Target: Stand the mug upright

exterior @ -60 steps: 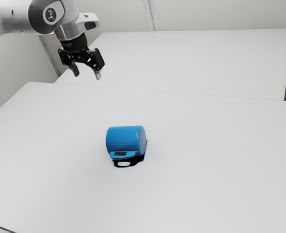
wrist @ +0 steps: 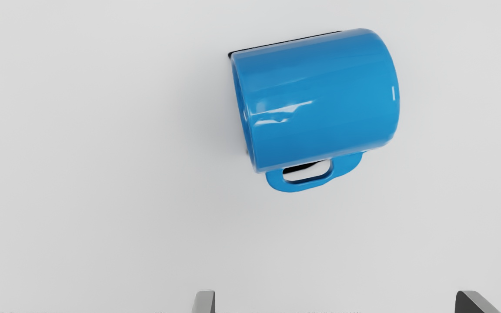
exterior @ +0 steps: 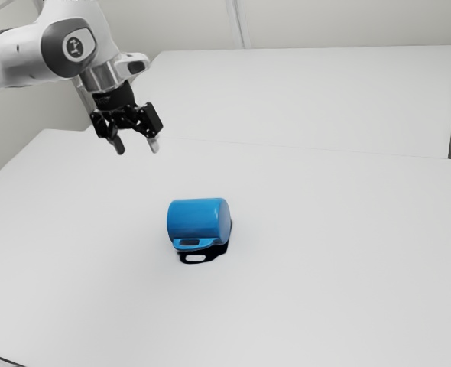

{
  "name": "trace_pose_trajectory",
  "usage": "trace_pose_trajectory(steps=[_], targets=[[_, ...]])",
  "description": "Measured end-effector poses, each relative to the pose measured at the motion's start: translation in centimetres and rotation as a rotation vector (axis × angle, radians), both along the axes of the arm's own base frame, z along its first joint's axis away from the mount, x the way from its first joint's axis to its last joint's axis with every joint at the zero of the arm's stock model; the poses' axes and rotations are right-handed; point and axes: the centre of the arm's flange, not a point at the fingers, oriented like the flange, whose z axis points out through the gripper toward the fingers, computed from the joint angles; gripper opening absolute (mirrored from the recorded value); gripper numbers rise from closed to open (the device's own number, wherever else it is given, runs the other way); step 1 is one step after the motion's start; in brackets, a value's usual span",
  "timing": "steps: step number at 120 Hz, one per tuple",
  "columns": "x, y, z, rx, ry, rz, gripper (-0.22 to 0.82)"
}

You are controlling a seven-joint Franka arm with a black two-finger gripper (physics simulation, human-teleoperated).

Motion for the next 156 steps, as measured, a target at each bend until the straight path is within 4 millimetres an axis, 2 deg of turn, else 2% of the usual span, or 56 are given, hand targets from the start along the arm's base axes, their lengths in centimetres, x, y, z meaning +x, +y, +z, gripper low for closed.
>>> trace_pose_trajectory(steps=[10, 27, 36, 58, 100, 122, 141, 156], targets=[[-0.6, 1.1, -2.0, -0.062, 0.008, 0.025, 0.60], [-1.9, 4.3, -5.0, -0.144, -0.012, 0.080, 0.60], [-2.4, 5.3, -6.8, -0.184, -0.025, 0.090, 0.60], [-3.0, 5.6, -11.3, -0.309, -0.076, 0.078, 0.60], [-3.3, 7.7, -18.7, -0.525, -0.158, 0.100, 0.60], [-2.9, 8.7, -20.6, -0.598, -0.222, 0.072, 0.60], [-2.5, 8.0, -23.0, -0.651, -0.248, 0.013, 0.60], [-2.3, 7.4, -23.4, -0.687, -0.284, -0.037, 0.60]])
